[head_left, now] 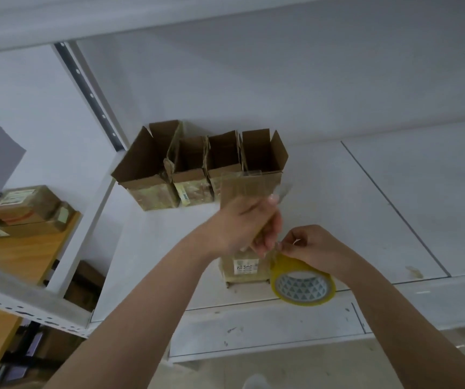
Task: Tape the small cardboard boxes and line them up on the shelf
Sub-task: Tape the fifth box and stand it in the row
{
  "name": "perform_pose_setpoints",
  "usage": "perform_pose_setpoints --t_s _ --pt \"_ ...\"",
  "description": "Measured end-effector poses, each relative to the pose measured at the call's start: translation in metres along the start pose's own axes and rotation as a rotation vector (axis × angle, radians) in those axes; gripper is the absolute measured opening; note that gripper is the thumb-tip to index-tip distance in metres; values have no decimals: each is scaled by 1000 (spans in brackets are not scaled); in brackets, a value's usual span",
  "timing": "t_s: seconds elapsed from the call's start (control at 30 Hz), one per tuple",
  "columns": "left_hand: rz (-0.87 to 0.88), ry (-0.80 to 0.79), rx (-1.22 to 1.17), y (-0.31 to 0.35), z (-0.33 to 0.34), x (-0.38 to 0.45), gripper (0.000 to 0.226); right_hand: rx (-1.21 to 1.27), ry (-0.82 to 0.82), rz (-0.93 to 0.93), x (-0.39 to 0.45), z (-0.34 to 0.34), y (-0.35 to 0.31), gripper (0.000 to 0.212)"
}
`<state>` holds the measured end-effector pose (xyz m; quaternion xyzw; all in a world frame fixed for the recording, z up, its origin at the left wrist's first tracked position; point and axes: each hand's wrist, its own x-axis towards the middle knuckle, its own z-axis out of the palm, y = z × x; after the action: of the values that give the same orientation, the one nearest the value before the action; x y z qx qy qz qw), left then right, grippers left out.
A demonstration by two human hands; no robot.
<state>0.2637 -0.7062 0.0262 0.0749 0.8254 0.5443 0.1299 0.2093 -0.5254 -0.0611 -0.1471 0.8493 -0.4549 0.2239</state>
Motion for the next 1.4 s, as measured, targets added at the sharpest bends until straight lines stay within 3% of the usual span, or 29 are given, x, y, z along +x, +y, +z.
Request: perform_pose_setpoints --t_s 0.1,0.2,0.27,0.33,0.43,0.53,0.7,0.9,1.0,1.1,1.17,1.23,1.3,1.33,1.4 --pt "-120 24 75 -11 8 15 54 125 -69 27 -5 -5 3 25" --pt "-83 78 124 -24 8 17 55 300 -199 55 -15 -14 12 35" --pt "-72 87 126 -27 8 18 54 327 -205 36 -18 -17 16 25" --pt "-80 112 127 -27 8 18 53 293 -160 40 -16 -21 17 17" --pt "-96 143 137 -28 7 19 51 41 -114 101 -12 -29 20 23" --pt "-116 83 184 -23 7 18 50 -45 -87 119 -14 -34 26 24" --pt "-137 -188 660 1 8 17 51 -16 -101 23 -20 -39 26 14" --pt "-280 -369 1146 29 26 35 48 3 -55 16 -32 -43 21 17" --pt "-336 -401 1335 34 36 45 51 -27 -15 -15 -36 -39 19 13" --pt "-248 -353 1496 30 40 49 49 11 8 -26 -40 -36 19 15" --pt "-229 -346 1366 27 33 47 49 50 4 -2 -40 -35 22 17" --pt "-300 -337 969 24 17 42 49 68 -3 35 -40 -32 26 17" --pt "-332 -206 594 18 4 33 46 73 -2 75 -38 -28 29 16" --pt "-306 -108 540 13 1 29 43 68 0 91 -37 -27 31 15" --pt "-234 53 673 1 4 26 36 43 7 122 -35 -27 35 14"
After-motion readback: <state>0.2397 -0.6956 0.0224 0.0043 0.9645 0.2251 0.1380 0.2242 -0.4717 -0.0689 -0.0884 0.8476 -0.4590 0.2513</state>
